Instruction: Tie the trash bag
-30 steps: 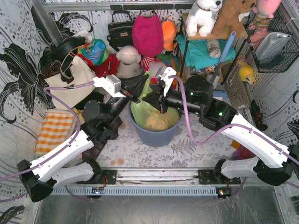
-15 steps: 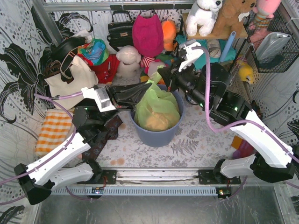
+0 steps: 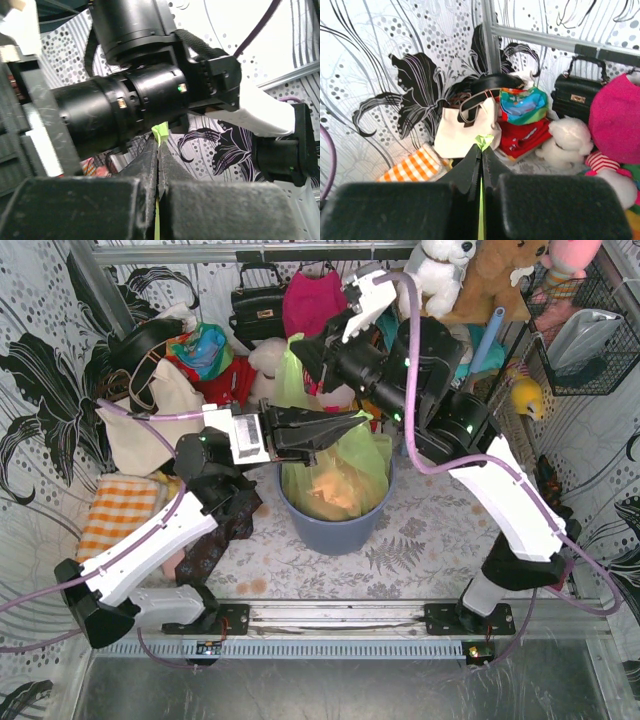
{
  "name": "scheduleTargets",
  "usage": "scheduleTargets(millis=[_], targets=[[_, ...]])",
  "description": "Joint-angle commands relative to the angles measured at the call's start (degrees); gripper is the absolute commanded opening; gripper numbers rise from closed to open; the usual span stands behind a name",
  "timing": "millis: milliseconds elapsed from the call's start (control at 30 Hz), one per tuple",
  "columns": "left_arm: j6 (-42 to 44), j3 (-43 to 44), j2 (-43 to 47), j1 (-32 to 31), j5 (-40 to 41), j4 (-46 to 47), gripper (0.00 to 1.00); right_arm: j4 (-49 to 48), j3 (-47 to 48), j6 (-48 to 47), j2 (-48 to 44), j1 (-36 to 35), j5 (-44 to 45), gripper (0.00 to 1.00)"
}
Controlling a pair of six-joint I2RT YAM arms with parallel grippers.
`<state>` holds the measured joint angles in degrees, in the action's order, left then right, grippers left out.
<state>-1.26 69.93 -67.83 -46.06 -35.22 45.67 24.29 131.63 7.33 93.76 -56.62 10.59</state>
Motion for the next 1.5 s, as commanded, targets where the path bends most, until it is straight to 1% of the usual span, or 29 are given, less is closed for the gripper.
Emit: scheduleTargets(millis=[0,67,167,233,300,400,500,733,867,967,1167,1267,1333,1467], targets=[[0.8,5.5,-2.7,0.4,-5.5,1.2,0.00,4.0,8.8,4.1,4.1,3.5,-8.2,0.00],[2.0,5.9,-3.4,0.4,-6.4,-0.4,0.00,4.1,8.5,6.9,4.5,6.0,-12.9,0.00],[4.6,6.7,-4.2,0.6,-8.9,-4.0,0.00,3.0,3.7,10.0,3.1,9.0,-17.5,0.00],[6.0,8.8,-5.2,0.8,-11.6,-8.2,0.00,3.0,0.2,10.8,2.2,9.9,-18.7,0.00],[5.7,11.0,-6.3,0.8,-14.3,-10.3,0.00,3.1,-3.0,11.1,0.0,10.1,-19.3,0.00],[4.0,11.9,-6.9,0.8,-15.5,-8.4,0.00,2.9,-8.6,11.9,-3.9,10.2,-18.4,0.00],[5.2,10.8,-6.6,0.8,-12.9,-7.8,0.00,0.6,-16.1,13.2,-9.1,10.2,-15.4,0.00],[9.7,7.4,-4.8,0.8,-7.9,-11.7,0.00,-6.7,-30.1,17.4,-17.8,10.2,-10.6,0.00],[11.2,4.0,-2.7,0.8,-1.5,-11.5,0.00,-13.8,-36.4,20.6,-21.6,10.2,-9.6,0.00],[12.6,1.7,-1.1,0.8,5.0,-11.4,0.00,-20.7,-43.9,23.1,-24.8,10.2,-9.5,0.00],[12.5,-4.3,2.6,0.9,13.4,-7.2,0.00,-35.1,-57.7,27.6,-31.2,10.2,-8.3,0.00],[12.7,-6.6,4.4,0.9,17.8,-6.1,0.00,-40.9,-62.1,28.1,-33.2,10.2,-7.8,0.00],[12.9,-8.0,5.6,0.9,19.8,-5.4,0.00,-42.9,-63.7,28.4,-33.8,10.2,-7.2,0.00],[12.4,-10.6,7.8,1.1,21.2,-3.1,0.00,-46.2,-65.4,28.6,-34.0,10.2,-7.4,0.00]])
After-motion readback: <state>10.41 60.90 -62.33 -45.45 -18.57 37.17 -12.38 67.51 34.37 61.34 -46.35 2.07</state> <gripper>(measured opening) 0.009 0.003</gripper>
